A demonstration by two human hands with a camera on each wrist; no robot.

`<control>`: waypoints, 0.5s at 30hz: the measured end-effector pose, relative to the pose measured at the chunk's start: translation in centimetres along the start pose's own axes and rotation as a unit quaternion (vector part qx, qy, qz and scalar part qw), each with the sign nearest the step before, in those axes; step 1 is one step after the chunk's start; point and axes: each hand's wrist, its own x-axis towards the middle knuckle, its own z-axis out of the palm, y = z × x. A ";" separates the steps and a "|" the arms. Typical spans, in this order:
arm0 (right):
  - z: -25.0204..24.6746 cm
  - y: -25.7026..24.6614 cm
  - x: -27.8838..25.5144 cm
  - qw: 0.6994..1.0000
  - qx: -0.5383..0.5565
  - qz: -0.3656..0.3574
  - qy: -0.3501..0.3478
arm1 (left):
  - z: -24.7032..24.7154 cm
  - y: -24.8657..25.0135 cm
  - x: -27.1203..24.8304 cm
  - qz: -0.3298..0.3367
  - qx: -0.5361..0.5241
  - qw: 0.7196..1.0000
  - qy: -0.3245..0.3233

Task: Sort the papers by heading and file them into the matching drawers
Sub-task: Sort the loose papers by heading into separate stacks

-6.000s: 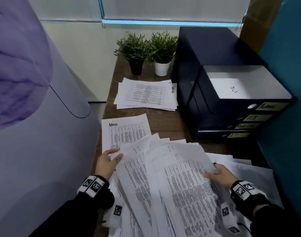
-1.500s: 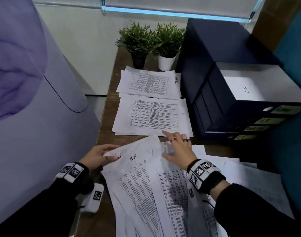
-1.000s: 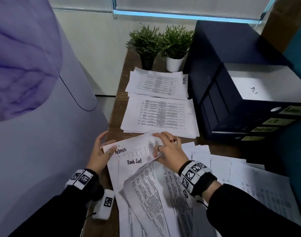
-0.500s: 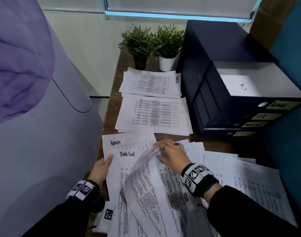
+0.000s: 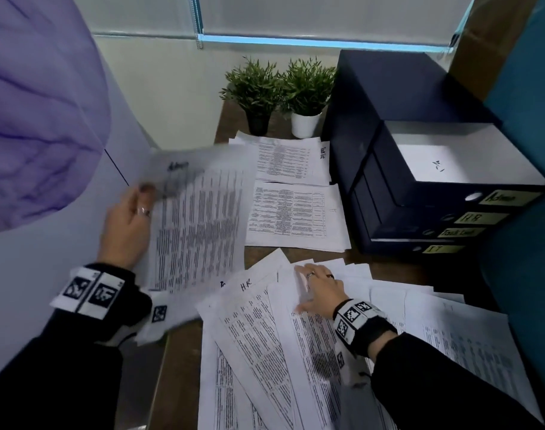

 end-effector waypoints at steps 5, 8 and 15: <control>-3.9 0.5 0.0 0.992 0.077 0.036 0.097 | -3.4 1.4 5.7 0.042 -0.105 0.989 0.096; -5.6 2.9 -0.9 0.989 0.116 0.067 0.065 | -3.7 1.3 7.8 -0.011 -0.198 0.975 0.104; -4.4 6.6 -2.6 0.989 0.092 0.117 0.008 | 3.7 1.1 2.0 -0.101 -0.260 0.955 -0.099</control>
